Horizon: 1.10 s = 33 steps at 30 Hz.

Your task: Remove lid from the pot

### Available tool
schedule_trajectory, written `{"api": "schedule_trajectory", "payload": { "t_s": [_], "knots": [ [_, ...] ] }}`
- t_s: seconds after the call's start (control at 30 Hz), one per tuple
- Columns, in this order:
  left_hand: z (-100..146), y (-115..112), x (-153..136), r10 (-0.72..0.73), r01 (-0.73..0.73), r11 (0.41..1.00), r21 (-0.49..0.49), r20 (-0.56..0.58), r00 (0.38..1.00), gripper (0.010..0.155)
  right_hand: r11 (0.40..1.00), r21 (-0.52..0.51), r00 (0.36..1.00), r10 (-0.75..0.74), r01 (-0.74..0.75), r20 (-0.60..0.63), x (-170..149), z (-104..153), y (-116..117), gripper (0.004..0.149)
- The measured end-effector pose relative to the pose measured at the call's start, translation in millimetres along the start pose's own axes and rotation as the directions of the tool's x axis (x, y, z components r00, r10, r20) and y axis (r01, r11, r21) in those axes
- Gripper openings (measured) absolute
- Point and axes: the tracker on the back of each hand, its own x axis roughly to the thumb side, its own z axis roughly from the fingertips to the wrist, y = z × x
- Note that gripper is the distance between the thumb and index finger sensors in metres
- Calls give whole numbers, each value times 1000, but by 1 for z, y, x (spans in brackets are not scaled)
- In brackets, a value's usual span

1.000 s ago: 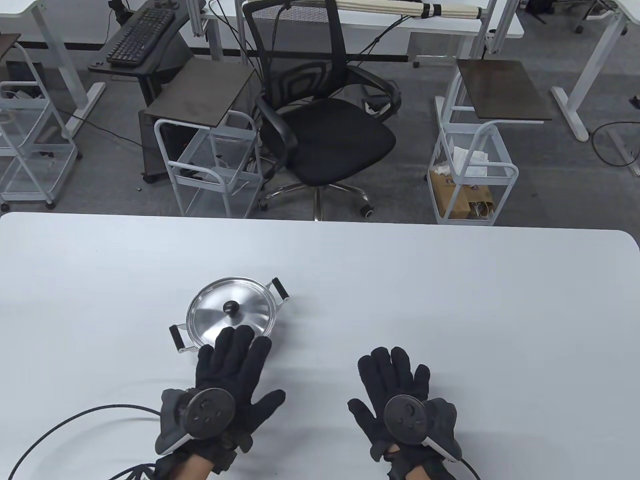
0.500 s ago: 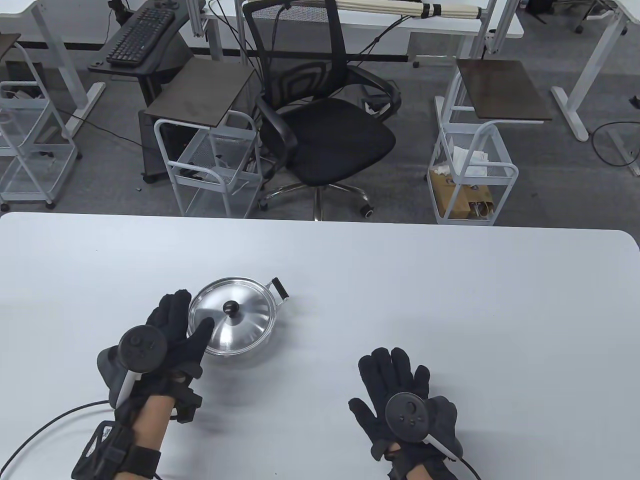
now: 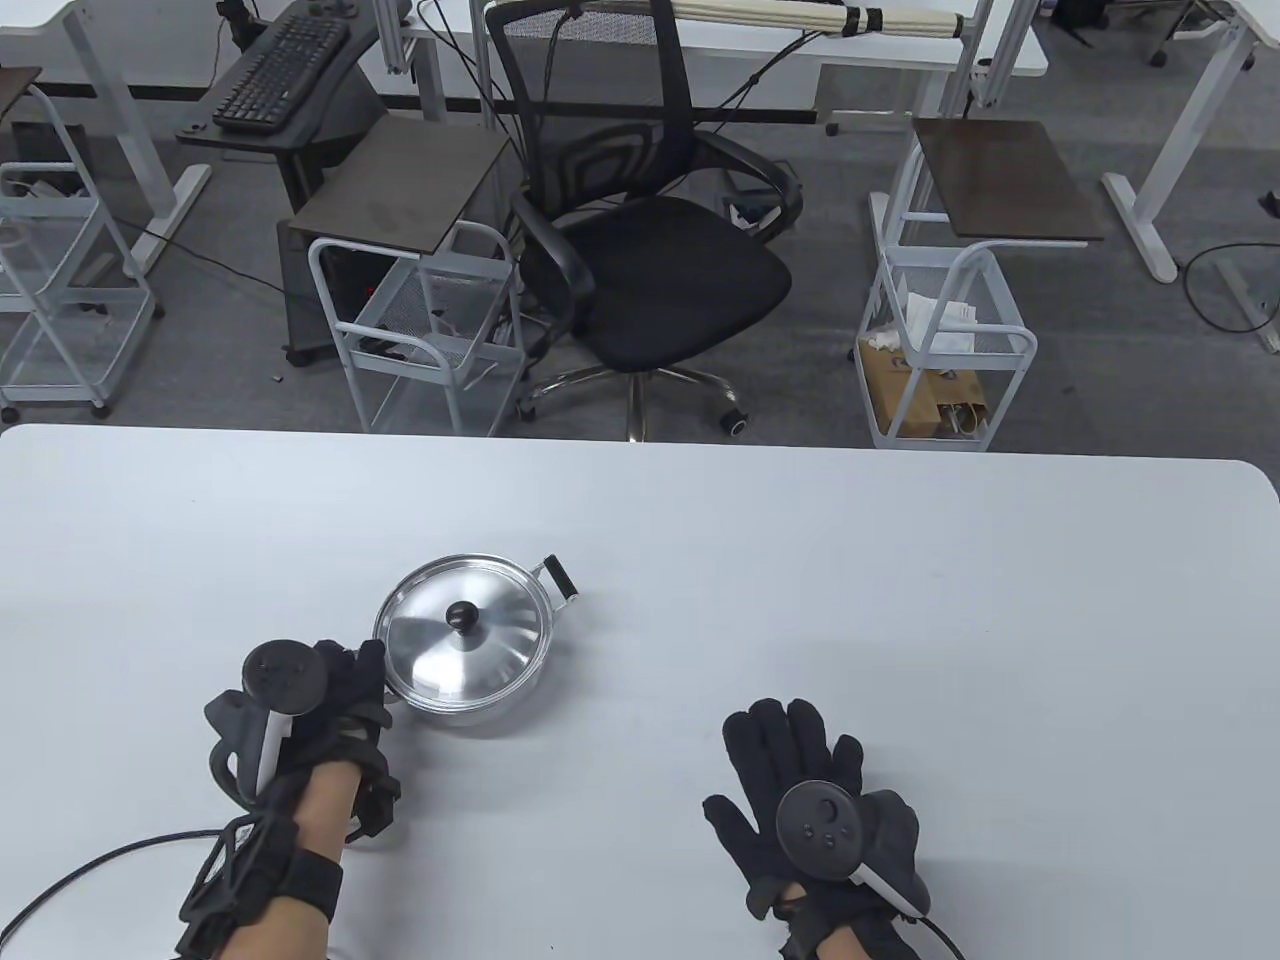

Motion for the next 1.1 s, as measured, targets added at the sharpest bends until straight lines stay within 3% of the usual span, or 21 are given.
{"api": "schedule_trajectory", "payload": {
  "t_s": [0.17,0.27,0.37,0.6,0.77,1.1],
  "knots": [
    [-7,-8,-9,129,-143,980,-137,-108,986,60,1000,12,1000,-6,6,0,0,0,0,73],
    [-7,-12,-12,205,-219,969,-118,-119,972,56,1000,16,1000,-10,10,-1,0,0,0,72],
    [-8,-17,-16,339,-363,919,-156,-163,927,51,1000,15,1000,-16,16,-2,-1,0,0,72],
    [-5,-22,-15,450,-472,864,-176,-150,880,48,999,22,1000,-29,29,-6,-1,-1,0,72],
    [8,-13,-6,453,-458,869,-188,-72,889,48,999,13,999,-46,46,-10,-3,0,-3,72],
    [56,-22,2,475,-451,803,-391,-38,879,48,996,-10,996,-84,83,-18,-8,2,-9,71]
  ]
}}
